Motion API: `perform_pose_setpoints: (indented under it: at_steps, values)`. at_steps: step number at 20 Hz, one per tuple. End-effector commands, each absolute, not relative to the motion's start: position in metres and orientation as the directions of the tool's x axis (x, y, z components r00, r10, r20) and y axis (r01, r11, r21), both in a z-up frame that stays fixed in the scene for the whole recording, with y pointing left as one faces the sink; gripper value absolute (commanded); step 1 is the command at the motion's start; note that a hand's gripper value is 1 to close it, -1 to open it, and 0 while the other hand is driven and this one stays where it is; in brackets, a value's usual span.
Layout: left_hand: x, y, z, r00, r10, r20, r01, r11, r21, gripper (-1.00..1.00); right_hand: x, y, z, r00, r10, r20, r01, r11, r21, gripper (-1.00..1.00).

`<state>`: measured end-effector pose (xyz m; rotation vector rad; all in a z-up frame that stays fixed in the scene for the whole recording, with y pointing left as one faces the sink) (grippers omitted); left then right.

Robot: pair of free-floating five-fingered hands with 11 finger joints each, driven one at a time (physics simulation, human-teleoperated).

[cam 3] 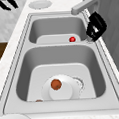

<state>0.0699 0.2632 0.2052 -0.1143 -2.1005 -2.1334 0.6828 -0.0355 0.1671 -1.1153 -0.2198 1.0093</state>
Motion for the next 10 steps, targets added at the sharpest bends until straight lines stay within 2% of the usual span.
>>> perform_pose_setpoints:
  at_steps: [1,10]
  values:
    - [0.0699,0.2632,0.2052,-0.987,-0.050,0.156,0.156,-0.012,0.988,0.00,0.6828,-0.0108,0.1604,0.555,0.721,-0.415,-0.578,-0.025,-0.815,1.00]
    - [0.0699,0.2632,0.2052,-0.987,-0.050,0.156,0.156,-0.012,0.988,0.00,0.6825,-0.0070,0.1663,0.573,0.735,-0.363,-0.555,0.022,-0.831,1.00]
